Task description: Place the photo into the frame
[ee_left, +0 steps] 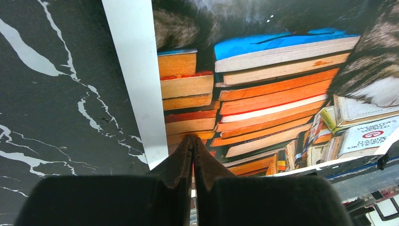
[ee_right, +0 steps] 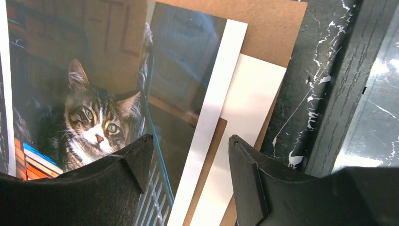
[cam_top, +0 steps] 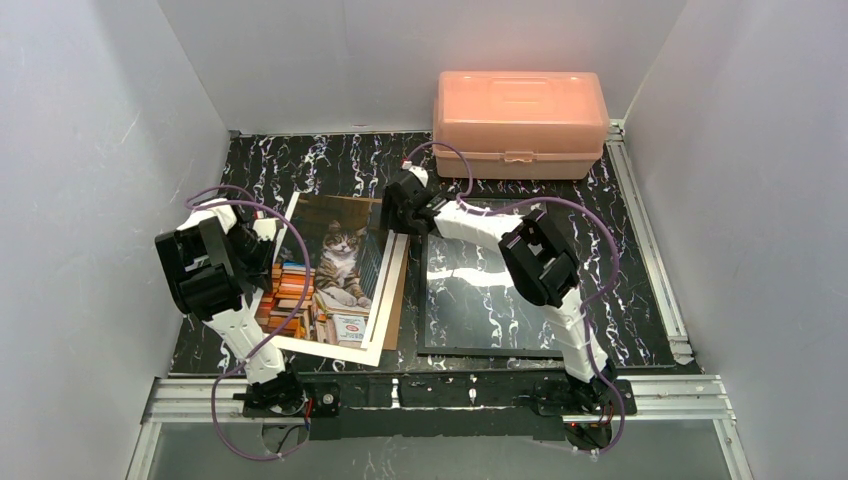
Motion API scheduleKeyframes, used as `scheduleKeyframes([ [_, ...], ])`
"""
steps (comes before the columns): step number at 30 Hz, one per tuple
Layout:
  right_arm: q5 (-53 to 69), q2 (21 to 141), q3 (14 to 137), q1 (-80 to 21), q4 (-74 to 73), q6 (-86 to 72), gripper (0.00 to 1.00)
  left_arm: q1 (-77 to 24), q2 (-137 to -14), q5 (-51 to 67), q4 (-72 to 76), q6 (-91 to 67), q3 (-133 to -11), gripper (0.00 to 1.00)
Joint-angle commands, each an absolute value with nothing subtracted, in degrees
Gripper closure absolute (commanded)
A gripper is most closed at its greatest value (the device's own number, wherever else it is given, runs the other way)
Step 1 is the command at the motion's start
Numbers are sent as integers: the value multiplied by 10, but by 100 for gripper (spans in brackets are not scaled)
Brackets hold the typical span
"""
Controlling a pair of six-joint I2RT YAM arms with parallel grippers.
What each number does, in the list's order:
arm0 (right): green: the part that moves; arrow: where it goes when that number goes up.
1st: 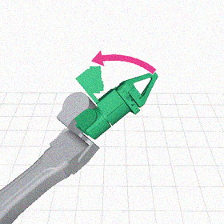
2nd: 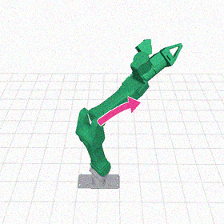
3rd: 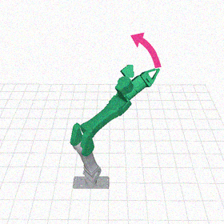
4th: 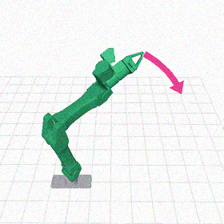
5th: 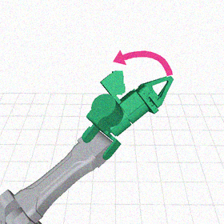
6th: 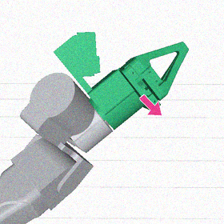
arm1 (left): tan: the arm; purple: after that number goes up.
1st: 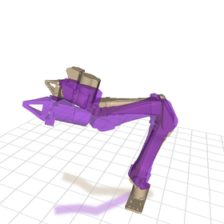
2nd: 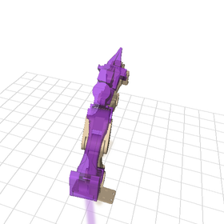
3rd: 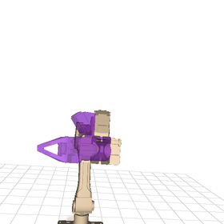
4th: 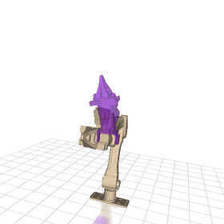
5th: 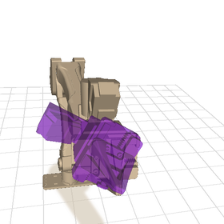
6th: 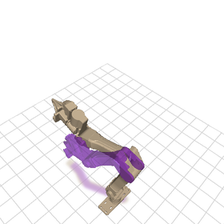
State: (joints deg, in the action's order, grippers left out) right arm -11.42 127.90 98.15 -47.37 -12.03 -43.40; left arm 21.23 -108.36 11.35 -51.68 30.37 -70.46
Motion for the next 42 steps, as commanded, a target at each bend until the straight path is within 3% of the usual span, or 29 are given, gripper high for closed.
scheduleKeyframes([
  [1, -118, 1274, 999, -474, -116, -421, 32, 204, -1108, 136, -497, 302, -691, 100],
  [12, -64, 1200, 839, -482, -52, -501, 34, 204, -1111, 134, -497, 308, -690, 100],
  [31, 19, 1091, 696, -495, 64, -558, 34, 204, -1112, 135, -498, 312, -686, 100],
  [42, 39, 1099, 640, -515, 93, -595, 37, 204, -1111, 137, -500, 311, -686, 100],
])
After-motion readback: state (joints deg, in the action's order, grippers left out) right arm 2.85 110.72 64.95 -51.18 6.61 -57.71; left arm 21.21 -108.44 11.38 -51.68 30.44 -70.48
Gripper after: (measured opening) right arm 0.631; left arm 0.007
